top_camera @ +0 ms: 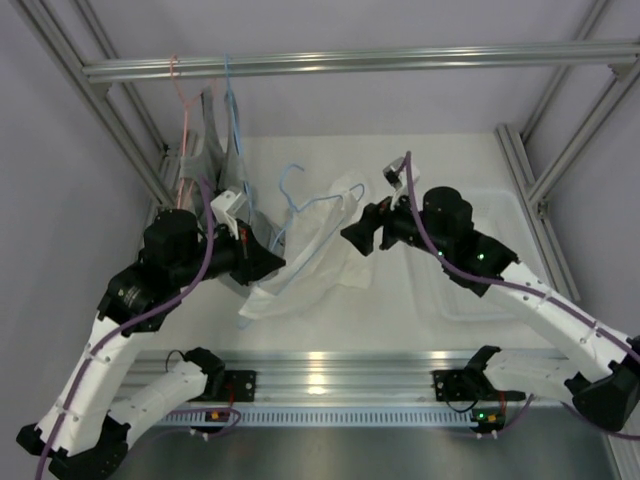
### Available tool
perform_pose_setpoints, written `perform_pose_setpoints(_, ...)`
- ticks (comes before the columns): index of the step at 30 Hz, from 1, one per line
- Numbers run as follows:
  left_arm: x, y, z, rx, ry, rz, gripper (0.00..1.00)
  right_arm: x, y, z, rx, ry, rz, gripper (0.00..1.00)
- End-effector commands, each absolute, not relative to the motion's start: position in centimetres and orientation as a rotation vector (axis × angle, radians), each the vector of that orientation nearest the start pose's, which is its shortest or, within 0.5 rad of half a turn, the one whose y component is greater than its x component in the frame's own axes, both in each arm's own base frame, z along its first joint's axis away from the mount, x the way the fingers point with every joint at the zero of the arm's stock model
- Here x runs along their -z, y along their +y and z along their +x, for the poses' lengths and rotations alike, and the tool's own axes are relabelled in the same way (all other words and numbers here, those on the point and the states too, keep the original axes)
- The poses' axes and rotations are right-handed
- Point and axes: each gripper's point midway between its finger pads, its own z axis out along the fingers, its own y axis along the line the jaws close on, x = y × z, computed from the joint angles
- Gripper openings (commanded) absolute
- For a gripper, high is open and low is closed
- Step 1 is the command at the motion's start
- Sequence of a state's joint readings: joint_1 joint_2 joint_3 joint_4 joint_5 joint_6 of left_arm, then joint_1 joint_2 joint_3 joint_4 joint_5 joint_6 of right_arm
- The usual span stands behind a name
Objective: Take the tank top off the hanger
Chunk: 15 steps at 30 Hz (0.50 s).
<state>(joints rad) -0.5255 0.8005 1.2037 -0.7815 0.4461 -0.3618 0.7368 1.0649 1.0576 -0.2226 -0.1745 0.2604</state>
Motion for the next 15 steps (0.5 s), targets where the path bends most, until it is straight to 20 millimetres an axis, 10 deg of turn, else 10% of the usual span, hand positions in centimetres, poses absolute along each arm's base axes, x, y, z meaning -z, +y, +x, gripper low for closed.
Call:
perform_pose_setpoints(1, -35.1, -20.4, 14.7, 1.101, 1.906, 0.536, 0.0, -34.5, 27.8, 27.3, -0.655, 1.662, -0.479, 0.76)
perform_pose_setpoints(15, -37.3, -20.6, 13.0, 1.165, 1.815, 0.609, 0.0, -33.4, 29.1, 29.4, -0.503, 1.675, -0.538, 0.54)
